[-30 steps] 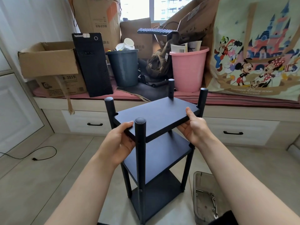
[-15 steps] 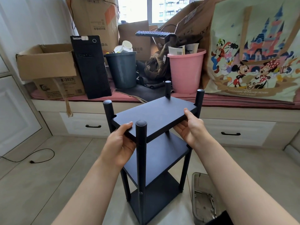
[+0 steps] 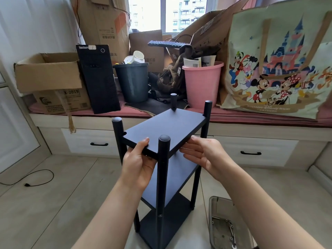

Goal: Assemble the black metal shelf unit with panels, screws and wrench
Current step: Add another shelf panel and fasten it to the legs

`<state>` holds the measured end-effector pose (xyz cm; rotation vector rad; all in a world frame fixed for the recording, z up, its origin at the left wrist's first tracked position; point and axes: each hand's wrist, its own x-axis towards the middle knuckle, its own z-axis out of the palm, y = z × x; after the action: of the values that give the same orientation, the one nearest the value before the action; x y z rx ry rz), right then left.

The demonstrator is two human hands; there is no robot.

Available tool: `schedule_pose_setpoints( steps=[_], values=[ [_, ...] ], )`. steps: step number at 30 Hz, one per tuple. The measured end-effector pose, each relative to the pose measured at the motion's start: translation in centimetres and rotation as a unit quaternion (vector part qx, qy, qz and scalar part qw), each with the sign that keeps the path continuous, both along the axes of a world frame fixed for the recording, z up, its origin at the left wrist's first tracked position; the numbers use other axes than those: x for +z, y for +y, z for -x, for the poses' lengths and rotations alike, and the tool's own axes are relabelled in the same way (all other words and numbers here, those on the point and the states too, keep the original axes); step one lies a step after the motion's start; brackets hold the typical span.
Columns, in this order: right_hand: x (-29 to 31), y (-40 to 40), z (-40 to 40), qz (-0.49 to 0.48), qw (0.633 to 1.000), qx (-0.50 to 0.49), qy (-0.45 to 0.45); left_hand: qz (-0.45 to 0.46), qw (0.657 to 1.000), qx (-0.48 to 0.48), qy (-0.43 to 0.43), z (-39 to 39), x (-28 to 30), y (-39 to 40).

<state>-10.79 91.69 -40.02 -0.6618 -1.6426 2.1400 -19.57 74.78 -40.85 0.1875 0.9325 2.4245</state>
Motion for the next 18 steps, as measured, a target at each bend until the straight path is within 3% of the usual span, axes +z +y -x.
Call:
schedule_pose_setpoints(
  steps=[8,18],
  values=[
    [0.1,-0.6,-2.8,-0.132,0.99,0.038,0.022,-0.042,0.998,0.024,0.039,-1.9,0.1,2.5],
    [0.2,-1.6,-5.0,-0.261,0.963,0.045,0.047,-0.037,0.999,0.038,0.009,-3.2,0.2,3.5]
  ],
)
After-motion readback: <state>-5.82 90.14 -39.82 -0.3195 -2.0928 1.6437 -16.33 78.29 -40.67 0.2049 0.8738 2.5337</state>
